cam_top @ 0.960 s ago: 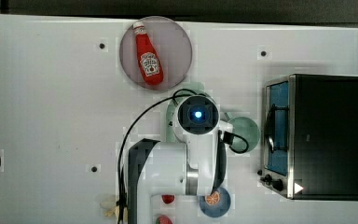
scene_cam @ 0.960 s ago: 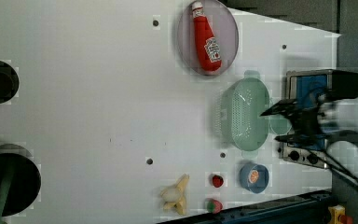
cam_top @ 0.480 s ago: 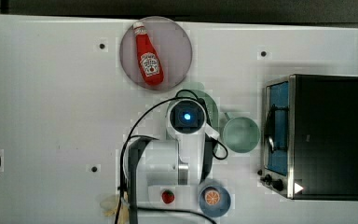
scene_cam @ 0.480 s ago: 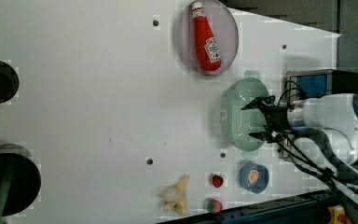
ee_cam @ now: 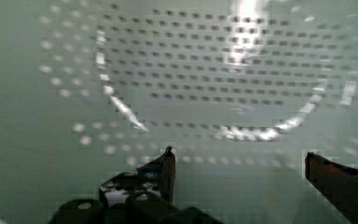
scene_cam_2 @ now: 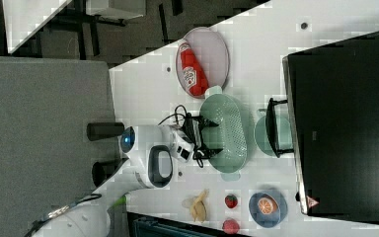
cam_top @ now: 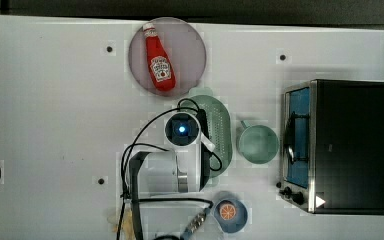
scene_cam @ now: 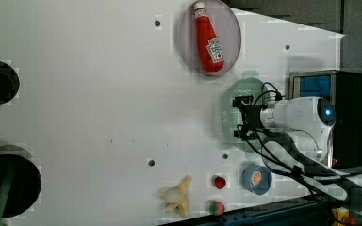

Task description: Drag strainer right to left.

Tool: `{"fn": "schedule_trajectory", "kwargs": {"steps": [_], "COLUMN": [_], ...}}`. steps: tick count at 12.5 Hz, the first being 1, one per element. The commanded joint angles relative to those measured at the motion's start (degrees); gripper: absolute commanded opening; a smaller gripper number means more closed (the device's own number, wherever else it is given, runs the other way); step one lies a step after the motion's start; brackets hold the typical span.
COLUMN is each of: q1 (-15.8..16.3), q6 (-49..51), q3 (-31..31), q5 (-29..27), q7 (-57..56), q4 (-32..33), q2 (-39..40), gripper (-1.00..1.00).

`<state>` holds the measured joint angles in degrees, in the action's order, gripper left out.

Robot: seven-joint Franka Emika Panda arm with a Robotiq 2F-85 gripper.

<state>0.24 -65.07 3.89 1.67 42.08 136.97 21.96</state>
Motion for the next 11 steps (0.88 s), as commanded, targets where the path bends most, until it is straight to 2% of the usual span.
{"fn": "schedule_trajectory", "kwargs": {"steps": [1,6,11], "q1": [-0.32,0.86,2.72], "q6": [-1.74,-1.57,-1.48], "q3": [0.57,4.49,8.35], "q5": [-0.32,-1.23,-3.71], "q7": [6.32,7.58,14.14], "q4": [0.43,0.1,-0.14], "q2": [-1.25,-1.26,-1.22], "gripper": [1.0,1.0,1.0]}}
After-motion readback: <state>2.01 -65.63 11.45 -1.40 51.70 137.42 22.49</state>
